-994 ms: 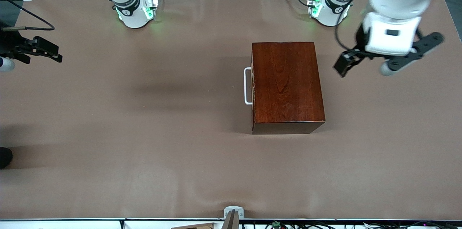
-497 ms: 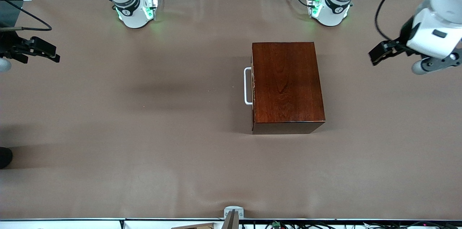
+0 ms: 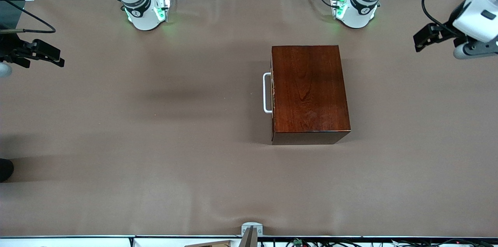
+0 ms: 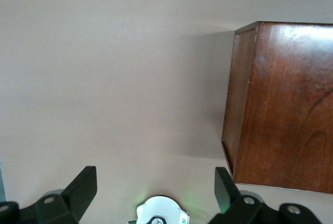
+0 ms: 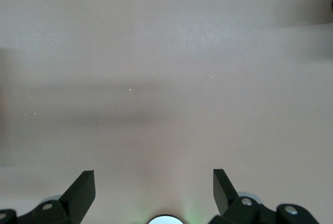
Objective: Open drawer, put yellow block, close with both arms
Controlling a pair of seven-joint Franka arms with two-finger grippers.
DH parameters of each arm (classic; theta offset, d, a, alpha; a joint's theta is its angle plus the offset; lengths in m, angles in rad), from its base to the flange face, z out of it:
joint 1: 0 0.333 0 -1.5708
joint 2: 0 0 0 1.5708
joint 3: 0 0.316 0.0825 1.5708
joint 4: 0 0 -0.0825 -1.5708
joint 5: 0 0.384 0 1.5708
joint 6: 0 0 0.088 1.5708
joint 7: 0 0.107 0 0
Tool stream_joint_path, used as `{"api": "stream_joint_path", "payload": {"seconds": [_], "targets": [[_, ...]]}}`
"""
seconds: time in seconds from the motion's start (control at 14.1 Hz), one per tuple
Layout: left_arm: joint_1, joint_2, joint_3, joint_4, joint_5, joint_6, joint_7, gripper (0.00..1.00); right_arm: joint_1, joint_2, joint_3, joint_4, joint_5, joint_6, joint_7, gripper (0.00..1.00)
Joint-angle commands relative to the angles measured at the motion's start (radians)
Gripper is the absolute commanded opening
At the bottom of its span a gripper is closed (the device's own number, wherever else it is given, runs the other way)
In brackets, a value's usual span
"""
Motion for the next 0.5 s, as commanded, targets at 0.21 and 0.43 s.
{"api": "stream_joint_path", "payload": {"seconds": [0.21, 0.43], "targets": [[-0.063, -0.088, 0.124, -0.107, -0.047, 0.086, 0.089, 1.0, -0.021, -0.015, 0.014, -0.003, -0.01, -0.01, -0.014, 1.0], [-0.127, -0.082, 0.162, -0.089, -0.046, 0.096, 0.089, 1.0, -0.023, -0.015, 0.014, -0.003, -0.01, -0.01, -0.014, 1.0]]}}
